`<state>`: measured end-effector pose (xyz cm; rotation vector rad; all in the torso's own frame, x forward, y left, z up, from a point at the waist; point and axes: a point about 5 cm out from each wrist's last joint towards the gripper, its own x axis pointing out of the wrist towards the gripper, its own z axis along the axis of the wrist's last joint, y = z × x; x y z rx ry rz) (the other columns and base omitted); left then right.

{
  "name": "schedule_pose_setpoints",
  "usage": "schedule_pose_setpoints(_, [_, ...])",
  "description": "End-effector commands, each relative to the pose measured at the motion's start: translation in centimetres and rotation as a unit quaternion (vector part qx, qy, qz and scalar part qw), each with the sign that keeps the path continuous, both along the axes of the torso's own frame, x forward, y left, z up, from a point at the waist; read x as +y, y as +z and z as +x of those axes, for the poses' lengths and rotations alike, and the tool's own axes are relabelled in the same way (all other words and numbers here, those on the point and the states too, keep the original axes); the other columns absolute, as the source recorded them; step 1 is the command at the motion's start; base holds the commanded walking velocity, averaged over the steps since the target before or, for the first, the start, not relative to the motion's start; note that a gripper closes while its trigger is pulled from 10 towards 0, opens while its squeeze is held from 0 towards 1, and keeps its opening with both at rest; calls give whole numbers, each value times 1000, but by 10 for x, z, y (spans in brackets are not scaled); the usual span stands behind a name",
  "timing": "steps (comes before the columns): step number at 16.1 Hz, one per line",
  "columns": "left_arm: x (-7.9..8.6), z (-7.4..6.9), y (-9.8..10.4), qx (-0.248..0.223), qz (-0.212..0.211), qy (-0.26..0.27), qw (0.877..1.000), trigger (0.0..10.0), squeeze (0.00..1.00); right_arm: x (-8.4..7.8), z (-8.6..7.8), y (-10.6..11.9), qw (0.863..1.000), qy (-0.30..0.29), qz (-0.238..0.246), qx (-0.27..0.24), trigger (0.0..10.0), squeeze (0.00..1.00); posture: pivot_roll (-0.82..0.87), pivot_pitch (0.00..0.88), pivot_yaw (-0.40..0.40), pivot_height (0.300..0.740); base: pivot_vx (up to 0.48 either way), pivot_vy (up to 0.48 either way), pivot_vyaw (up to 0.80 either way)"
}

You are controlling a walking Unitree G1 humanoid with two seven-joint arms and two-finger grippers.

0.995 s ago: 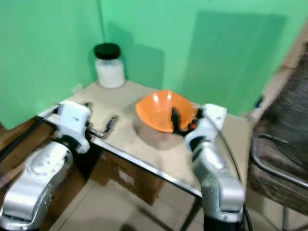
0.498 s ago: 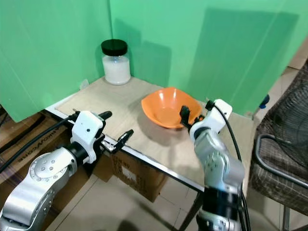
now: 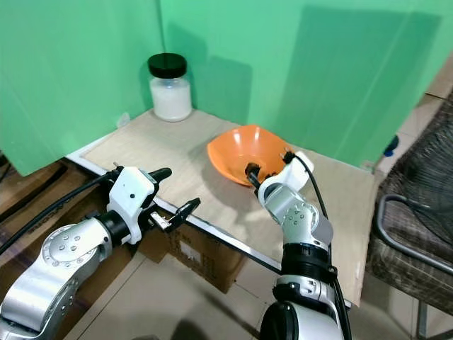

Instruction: Setting the table

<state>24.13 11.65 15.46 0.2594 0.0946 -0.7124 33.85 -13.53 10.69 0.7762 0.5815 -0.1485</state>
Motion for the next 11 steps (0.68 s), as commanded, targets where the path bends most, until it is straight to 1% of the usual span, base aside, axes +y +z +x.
schedule_pose_setpoints(1, [-2, -2, 0, 1, -2, -9, 1000, 10000, 0, 1, 6, 5, 1000, -10, 15, -8, 1882, 0, 126, 0, -39, 740, 0, 0, 0])
schedule_pose_setpoints(2, [-2, -1, 0, 1, -2, -10, 1000, 10000, 0, 1, 8, 5, 1000, -11, 18, -8, 1882, 0, 126, 0, -40, 740, 0, 0, 0])
schedule_pose_setpoints(3, [-3, -1, 0, 1, -3, -12, 1000, 10000, 0, -1, 11, 4, 1000, -16, 25, -7, 0, 0, 126, 0, -41, 740, 0, 0, 0])
schedule_pose_setpoints(6, [-5, -2, 0, 1, -4, -14, 1000, 10000, 0, -3, 14, 4, 999, -29, 37, -8, 0, 0, 122, 0, -53, 740, 0, 0, 0])
schedule_pose_setpoints(11, [-5, -4, -2, 5, -1, -15, 1000, 10000, 0, -1, 15, 3, 999, -28, 35, -12, 0, 0, 109, 0, -47, 740, 0, 0, 0])
